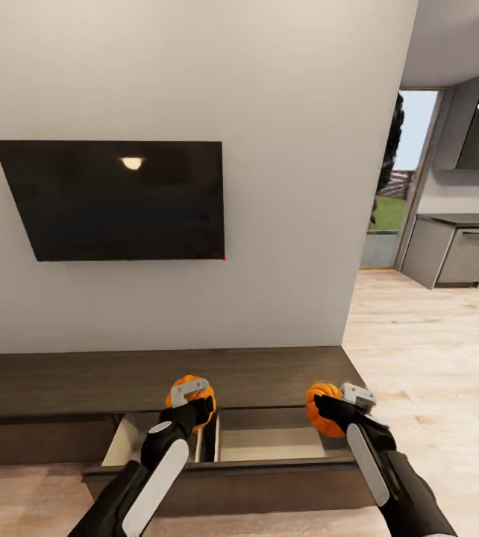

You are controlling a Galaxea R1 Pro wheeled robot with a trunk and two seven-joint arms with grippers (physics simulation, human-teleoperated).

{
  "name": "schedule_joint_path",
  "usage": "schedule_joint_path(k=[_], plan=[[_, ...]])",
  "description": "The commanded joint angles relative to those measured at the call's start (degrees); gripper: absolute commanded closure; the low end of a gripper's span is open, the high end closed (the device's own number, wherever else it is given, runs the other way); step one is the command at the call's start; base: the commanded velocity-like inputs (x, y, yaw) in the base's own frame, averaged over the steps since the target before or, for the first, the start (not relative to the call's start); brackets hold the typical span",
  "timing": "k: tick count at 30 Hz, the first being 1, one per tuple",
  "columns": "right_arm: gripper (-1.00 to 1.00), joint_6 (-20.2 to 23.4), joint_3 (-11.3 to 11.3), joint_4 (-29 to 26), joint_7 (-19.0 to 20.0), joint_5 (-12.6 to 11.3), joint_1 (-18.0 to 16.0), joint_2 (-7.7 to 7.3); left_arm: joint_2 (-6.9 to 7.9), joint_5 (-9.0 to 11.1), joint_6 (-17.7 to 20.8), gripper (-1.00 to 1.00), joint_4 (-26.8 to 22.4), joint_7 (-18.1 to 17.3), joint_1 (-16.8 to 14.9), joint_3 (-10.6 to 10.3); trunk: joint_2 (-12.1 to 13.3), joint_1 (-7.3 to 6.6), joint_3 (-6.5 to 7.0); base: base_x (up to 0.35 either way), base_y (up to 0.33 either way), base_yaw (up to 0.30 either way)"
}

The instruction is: Place each of the two pumpkins and all three candles from the living room inside a cabinet in the living room (use any cabinet), then make sure every cabinet is closed, and position the cauldron so it is next to a table in the living room.

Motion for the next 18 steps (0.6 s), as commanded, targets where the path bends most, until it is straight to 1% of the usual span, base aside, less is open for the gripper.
schedule_joint_path(k=[1, 2, 3, 4, 5, 7, 8, 10, 11, 12, 13, 14, 16, 17, 18], plan=[[1.0, 0.1, 0.1, 0.5, -0.4, -0.1, -0.1, -0.01, -0.1, 0.4, 0.8, 1.0, -0.8, 1.3, 0.0, -0.1, 0.0, 0.0, -0.06, 0.0, 0.0, 0.0], [1.0, 0.1, 0.1, 1.9, -0.5, 1.0, -0.4, 0.04, -0.69, 0.4, 1.6, 1.0, -1.9, 2.4, 0.0, -0.1, 0.0, 0.0, -0.06, 0.0, 0.0, 0.0], [1.0, 0.0, 0.2, 3.3, -0.5, 2.1, -0.9, 0.09, -1.67, 0.5, 2.3, 1.0, -2.5, 3.2, 0.0, -0.1, 0.0, 0.0, -0.06, 0.0, 0.0, 0.0], [1.0, 0.0, 0.2, 5.6, -0.6, 3.7, -1.9, 0.18, -3.68, 0.6, 3.6, 1.0, -2.9, 3.8, 0.0, 0.1, 0.0, 0.0, -0.06, 0.0, 0.0, 0.0], [1.0, 0.0, 0.2, 6.4, -0.6, 4.1, -2.2, 0.19, -4.37, 0.6, 4.3, 1.0, -3.0, 4.0, 0.0, 0.1, 0.0, 0.0, -0.06, 0.0, 0.0, 0.0], [1.0, 0.0, 0.3, 9.3, -0.6, 5.8, -3.4, 0.24, -6.51, 0.6, 7.6, 1.0, -3.1, 4.5, 0.0, 0.5, 0.0, 0.0, -0.06, 0.0, 0.0, 0.0], [1.0, 0.0, 0.3, 9.9, -0.6, 6.1, -3.6, 0.24, -6.88, 0.6, 8.4, 1.0, -3.1, 4.5, 0.0, 0.7, 0.0, 0.0, -0.06, 0.0, 0.0, 0.0], [1.0, 0.0, 0.3, 12.0, -0.6, 6.8, -4.6, 0.26, -8.3, 1.4, 10.1, 1.0, -3.1, 4.7, 0.0, 1.1, 0.0, 0.0, -0.06, 0.0, 0.0, 0.0], [1.0, 0.0, 0.3, 12.4, -0.6, 6.9, -4.8, 0.26, -8.71, 1.7, 10.4, 1.0, -3.1, 4.8, 0.0, 1.1, 0.0, 0.0, -0.06, 0.0, 0.0, 0.0], [1.0, 0.0, 0.3, 13.2, -0.6, 7.1, -5.2, 0.26, -9.12, 2.7, 10.7, 1.0, -3.2, 4.8, 0.0, 1.2, 0.0, 0.0, -0.06, 0.0, 0.0, 0.0], [1.0, 0.0, 0.3, 13.9, -0.6, 7.2, -5.5, 0.26, -9.12, 3.8, 10.9, 1.0, -3.4, 4.9, 0.0, 1.3, 0.0, 0.0, -0.06, 0.0, 0.0, 0.0], [1.0, 0.0, 0.4, 14.2, -0.6, 7.3, -5.7, 0.26, -9.12, 4.4, 11.0, 1.0, -3.5, 4.9, 0.0, 1.4, 0.0, 0.0, -0.06, 0.0, 0.0, 0.0], [1.0, 0.0, 0.7, 15.0, -0.5, 7.4, -5.9, 0.27, -9.12, 7.4, 11.1, 1.0, -4.7, 4.9, 0.0, 1.6, 0.0, 0.0, -0.06, 0.0, 0.0, 0.0], [1.0, 0.0, 0.8, 15.2, -0.5, 7.4, -6.0, 0.27, -9.12, 8.2, 11.1, 1.0, -5.1, 4.9, 0.0, 1.7, 0.0, 0.0, -0.06, 0.0, 0.0, 0.0], [1.0, 0.0, 1.1, 15.4, -0.5, 7.4, -6.0, 0.27, -9.12, 9.9, 11.1, 1.0, -6.0, 5.0, 0.0, 1.7, 0.0, 0.0, -0.06, 0.0, 0.0, 0.0]])
